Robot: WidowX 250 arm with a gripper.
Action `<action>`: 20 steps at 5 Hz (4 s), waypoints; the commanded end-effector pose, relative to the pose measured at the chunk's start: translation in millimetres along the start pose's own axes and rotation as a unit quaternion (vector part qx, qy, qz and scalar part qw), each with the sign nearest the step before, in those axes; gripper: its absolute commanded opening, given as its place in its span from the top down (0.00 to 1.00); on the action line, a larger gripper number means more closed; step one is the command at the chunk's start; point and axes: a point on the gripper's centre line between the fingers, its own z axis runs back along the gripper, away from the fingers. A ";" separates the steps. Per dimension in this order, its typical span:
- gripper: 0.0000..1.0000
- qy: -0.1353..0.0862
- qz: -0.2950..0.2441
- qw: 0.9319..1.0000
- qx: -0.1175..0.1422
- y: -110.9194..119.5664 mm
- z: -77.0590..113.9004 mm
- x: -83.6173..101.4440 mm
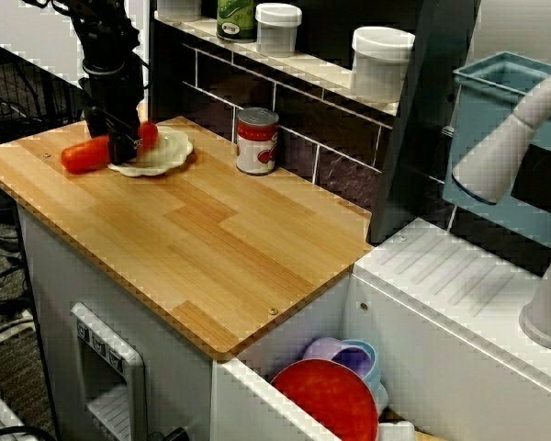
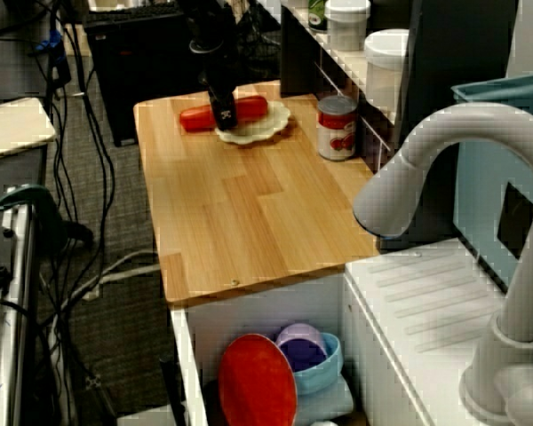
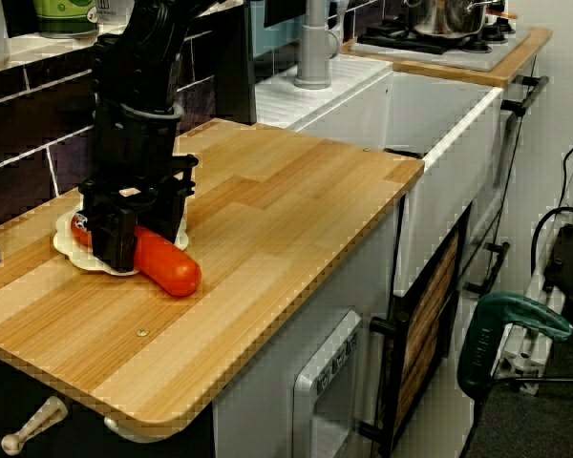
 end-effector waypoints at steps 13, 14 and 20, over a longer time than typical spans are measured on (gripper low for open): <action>1.00 -0.084 -0.313 0.939 -0.118 -172.7 122.3 -4.3; 1.00 -0.079 -0.329 0.935 -0.109 -190.7 114.4 -9.4; 0.64 -0.032 -0.328 0.943 -0.047 -201.3 47.7 -13.1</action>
